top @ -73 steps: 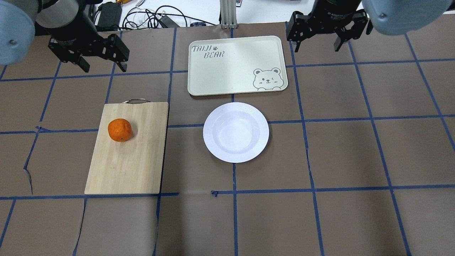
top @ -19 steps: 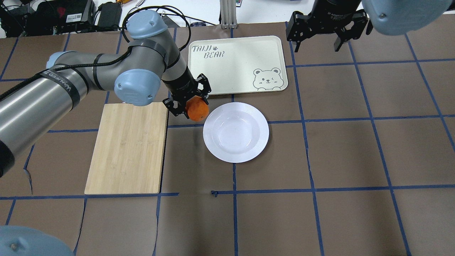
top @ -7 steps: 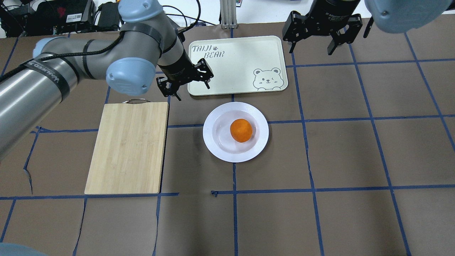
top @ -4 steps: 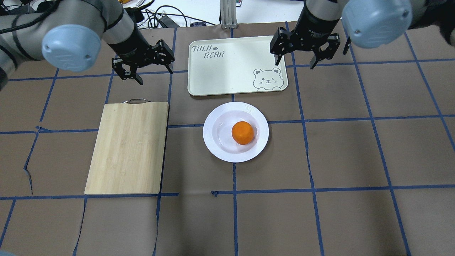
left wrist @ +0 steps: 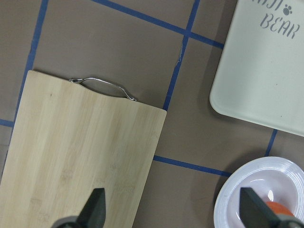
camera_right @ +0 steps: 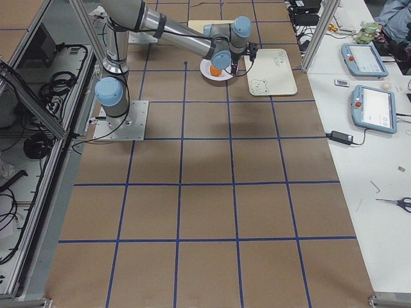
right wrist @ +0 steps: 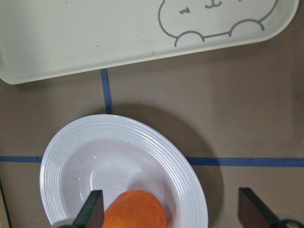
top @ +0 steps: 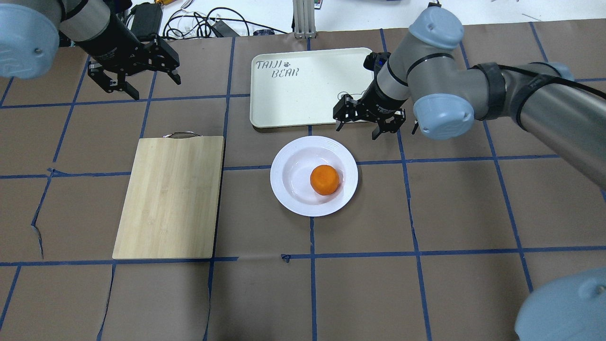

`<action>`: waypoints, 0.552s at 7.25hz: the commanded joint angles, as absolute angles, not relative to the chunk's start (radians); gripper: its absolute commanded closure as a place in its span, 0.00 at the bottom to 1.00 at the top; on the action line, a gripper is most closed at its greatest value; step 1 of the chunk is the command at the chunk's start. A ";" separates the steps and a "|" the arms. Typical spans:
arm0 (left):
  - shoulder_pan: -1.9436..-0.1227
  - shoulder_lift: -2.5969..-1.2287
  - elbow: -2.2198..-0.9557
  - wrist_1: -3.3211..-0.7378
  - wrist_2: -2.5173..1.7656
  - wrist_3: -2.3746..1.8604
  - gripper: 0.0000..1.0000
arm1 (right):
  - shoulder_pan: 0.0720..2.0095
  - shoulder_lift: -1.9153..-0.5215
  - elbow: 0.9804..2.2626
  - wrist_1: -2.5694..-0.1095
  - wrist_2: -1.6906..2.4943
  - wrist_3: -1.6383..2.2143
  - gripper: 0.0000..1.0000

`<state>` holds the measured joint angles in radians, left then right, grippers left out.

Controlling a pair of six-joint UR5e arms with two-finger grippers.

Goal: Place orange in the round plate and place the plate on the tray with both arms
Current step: 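Lower the right gripper to the plate rim while the left gripper withdraws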

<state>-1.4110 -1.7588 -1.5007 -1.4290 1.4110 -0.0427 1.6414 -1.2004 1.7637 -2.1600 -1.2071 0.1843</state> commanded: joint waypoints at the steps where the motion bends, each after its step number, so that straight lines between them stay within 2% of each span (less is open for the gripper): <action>1: -1.401 -1.717 -1.506 -1.516 1.419 0.017 0.00 | 1.652 -1.109 1.798 -2.268 -1.140 0.201 0.00; 4: -1.416 -1.697 -1.526 -1.548 1.420 0.020 0.00 | 1.655 -1.098 1.815 -2.293 -1.150 0.184 0.00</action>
<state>-1.4084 -1.7068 -1.5198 -1.5353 1.4186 0.0177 1.6545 -1.1042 1.8109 -2.2827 -1.1474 0.1881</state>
